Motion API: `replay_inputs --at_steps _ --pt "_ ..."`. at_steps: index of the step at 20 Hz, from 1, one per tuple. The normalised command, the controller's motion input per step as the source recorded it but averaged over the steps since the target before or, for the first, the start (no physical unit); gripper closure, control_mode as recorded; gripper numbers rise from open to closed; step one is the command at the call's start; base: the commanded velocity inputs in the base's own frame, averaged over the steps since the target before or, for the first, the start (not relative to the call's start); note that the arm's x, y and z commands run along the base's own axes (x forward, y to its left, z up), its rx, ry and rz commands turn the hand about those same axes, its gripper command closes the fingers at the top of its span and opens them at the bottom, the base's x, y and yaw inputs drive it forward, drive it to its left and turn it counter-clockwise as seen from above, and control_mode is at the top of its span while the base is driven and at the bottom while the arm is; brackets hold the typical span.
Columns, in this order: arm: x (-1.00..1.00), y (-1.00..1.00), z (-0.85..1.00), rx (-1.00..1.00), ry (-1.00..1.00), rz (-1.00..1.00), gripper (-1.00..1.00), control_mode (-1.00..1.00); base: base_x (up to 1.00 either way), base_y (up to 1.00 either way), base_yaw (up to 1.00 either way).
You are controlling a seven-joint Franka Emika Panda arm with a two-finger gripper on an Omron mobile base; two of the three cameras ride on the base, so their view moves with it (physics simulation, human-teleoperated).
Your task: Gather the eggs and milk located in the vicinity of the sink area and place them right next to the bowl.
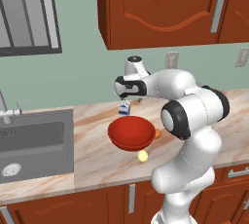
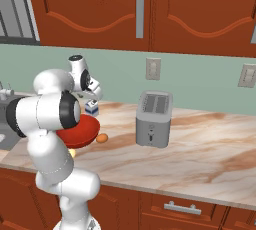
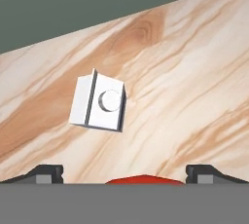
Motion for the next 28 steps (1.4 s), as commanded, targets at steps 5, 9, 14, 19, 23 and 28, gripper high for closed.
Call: replay_inputs --at_steps 5,9,14,19,23,28 --pt "0.16 0.0 -0.06 -0.03 0.0 0.0 -1.0 -1.0 0.0 0.0 0.0" --pt "0.18 0.0 -0.06 -0.04 0.0 0.0 -1.0 -1.0 0.0 0.0 0.0" --pt "0.2 0.0 -0.02 -0.03 0.0 0.0 -1.0 -1.0 0.0 0.0 0.0" --pt "0.16 0.0 -0.13 0.0 0.01 0.0 -1.0 -1.0 0.0 0.0 0.0" --pt "0.12 0.07 -0.11 0.0 0.0 0.0 -1.0 -1.0 0.0 0.0 0.0" --pt "0.07 0.1 -0.09 0.0 0.01 0.0 -1.0 -1.0 0.0 0.0 0.0"
